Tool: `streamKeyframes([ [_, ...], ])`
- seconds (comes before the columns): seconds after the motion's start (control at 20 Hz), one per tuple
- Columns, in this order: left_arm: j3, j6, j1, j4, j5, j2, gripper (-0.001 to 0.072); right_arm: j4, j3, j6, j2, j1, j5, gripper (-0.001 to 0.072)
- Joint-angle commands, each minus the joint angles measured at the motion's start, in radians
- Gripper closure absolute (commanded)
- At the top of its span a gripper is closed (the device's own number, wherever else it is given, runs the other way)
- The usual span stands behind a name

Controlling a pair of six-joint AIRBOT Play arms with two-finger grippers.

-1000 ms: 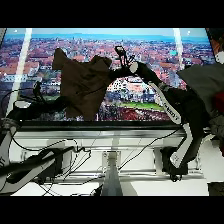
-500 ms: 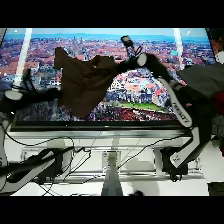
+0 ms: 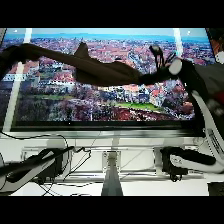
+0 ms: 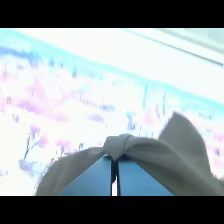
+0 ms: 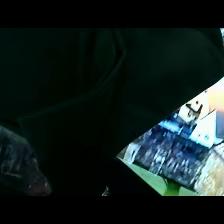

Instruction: Fold the clothes and pants, and hang the long-sleeved shirts on hangers.

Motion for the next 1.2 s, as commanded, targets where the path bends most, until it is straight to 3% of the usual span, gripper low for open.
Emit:
streamKeyframes([
  [0.0,0.018,-0.003,-0.03,0.01,0.04,-0.037,0.069,0.112,-0.282,0.056,0.195,0.099,0.019,0.0699],
  [0.15,0.018,-0.003,-0.051,0.009,0.025,-0.084,0.069,0.133,-0.37,0.121,0.282,0.2,0.015,0.0698],
  [0.3,0.034,0.0,-0.063,0.009,0.041,-0.079,0.0691,0.128,-0.339,0.12,0.348,0.236,-0.018,0.0698],
  [0.6,0.238,0.0,-0.063,0.008,0.146,0.008,0.0691,-0.016,-0.126,0.112,0.464,0.232,-0.165,0.0698],
  [0.8,0.319,0.0,-0.063,0.009,0.155,0.059,0.0691,-0.043,-0.001,0.113,0.514,0.233,-0.164,0.0698],
  [0.9,0.319,0.0,-0.063,0.009,0.089,0.077,0.0691,-0.019,0.013,0.113,0.544,0.233,-0.14,0.0698],
  [1.0,0.317,0.0,-0.06,0.03,-0.076,0.075,0.0691,0.005,0.01,0.113,0.554,0.248,-0.045,0.0698],
  [1.15,0.304,0.0,-0.06,0.176,-0.304,0.027,0.0692,0.1,-0.083,0.126,0.554,0.337,0.058,0.0698],
])
